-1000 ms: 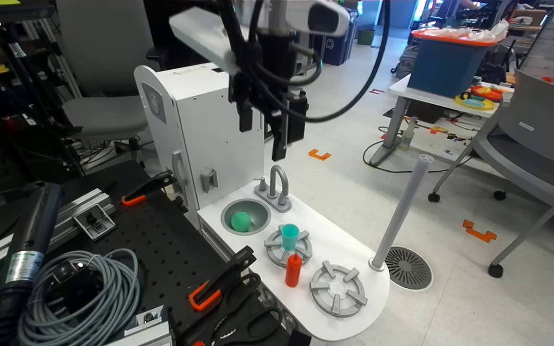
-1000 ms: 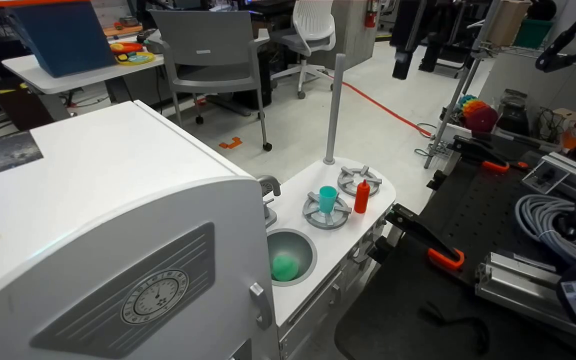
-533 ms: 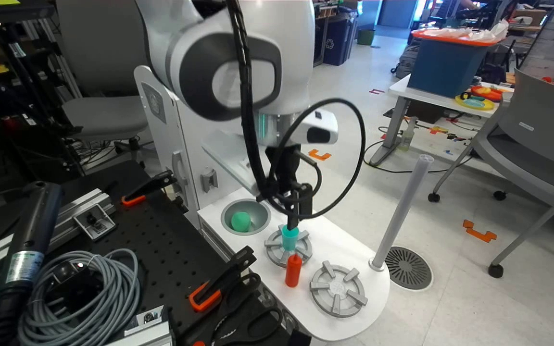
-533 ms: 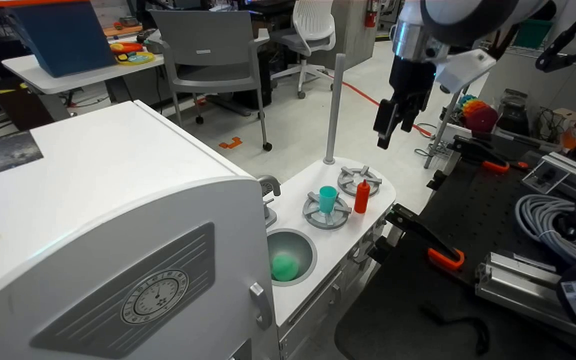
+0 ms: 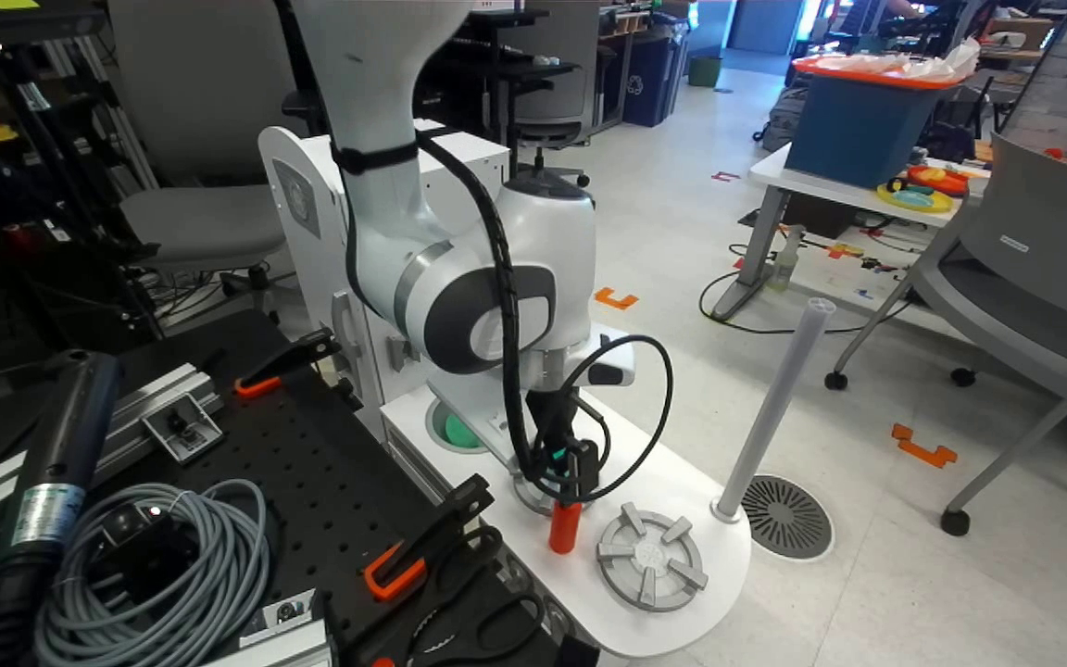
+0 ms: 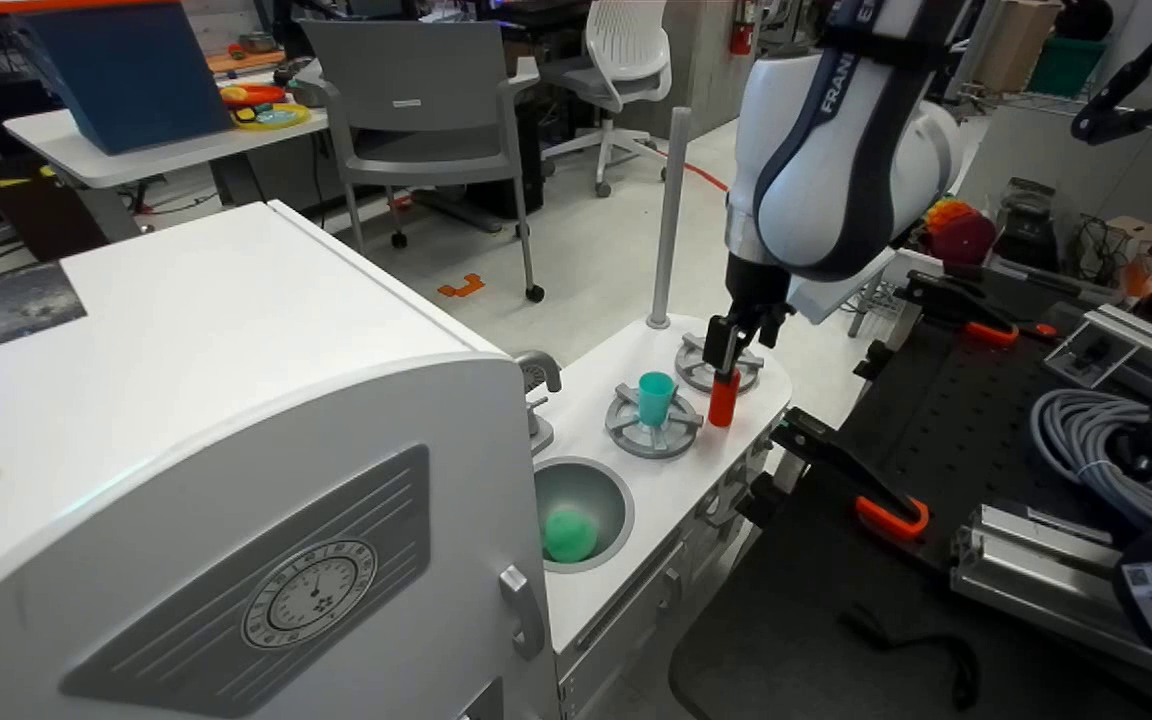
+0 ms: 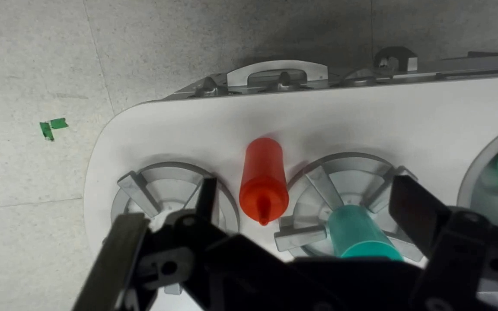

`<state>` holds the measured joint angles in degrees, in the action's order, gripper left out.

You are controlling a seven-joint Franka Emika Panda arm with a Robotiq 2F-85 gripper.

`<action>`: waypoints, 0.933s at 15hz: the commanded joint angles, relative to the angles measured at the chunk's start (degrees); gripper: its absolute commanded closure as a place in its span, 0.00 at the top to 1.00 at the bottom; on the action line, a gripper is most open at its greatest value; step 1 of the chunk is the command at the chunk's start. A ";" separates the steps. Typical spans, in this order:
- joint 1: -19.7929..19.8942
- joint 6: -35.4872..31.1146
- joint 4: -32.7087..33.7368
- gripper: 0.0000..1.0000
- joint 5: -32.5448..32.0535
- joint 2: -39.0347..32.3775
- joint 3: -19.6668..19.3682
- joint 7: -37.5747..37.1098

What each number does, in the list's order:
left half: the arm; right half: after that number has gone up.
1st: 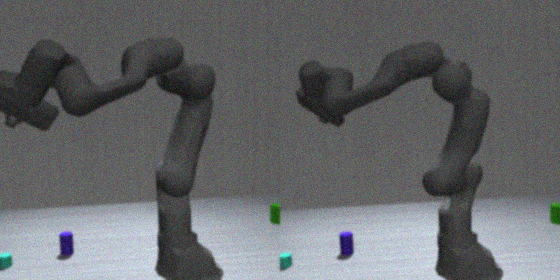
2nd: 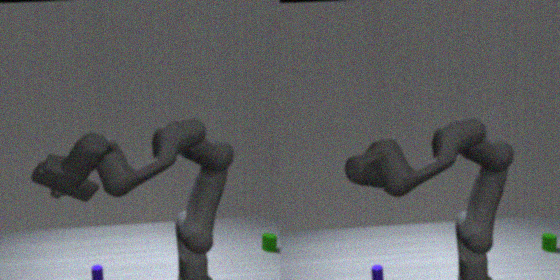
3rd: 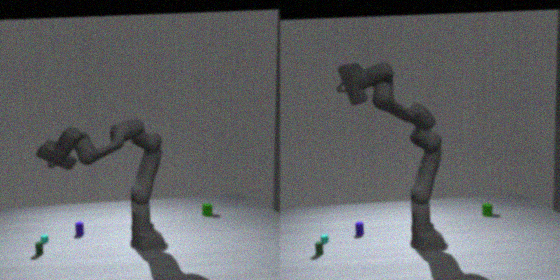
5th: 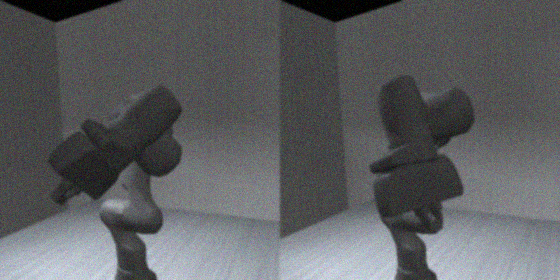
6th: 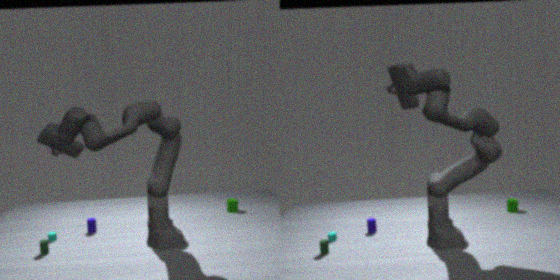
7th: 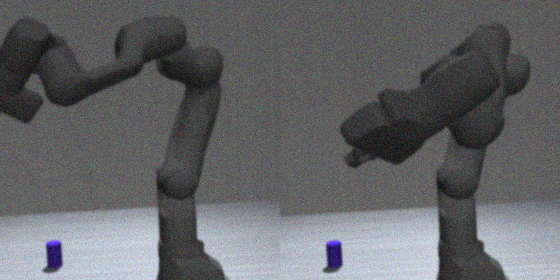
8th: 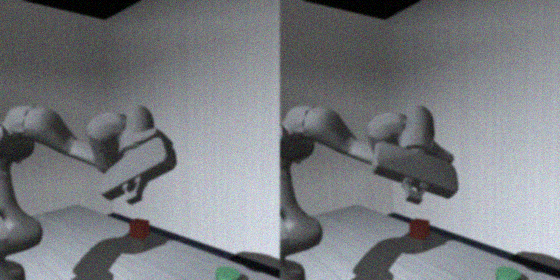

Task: Put the ketchup bottle on the right stove

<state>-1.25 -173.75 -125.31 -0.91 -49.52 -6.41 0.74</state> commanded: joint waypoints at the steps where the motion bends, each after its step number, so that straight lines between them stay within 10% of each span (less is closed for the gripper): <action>1: -3.26 0.13 7.13 1.00 0.24 -6.18 -1.56 -3.20; 11: -6.73 2.91 13.48 1.00 0.52 -13.45 -6.29 -7.41; 14: -6.70 4.23 14.60 0.70 0.33 -14.23 -6.05 -7.39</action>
<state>-6.77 -171.97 -112.94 -0.78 -62.54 -11.76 -5.39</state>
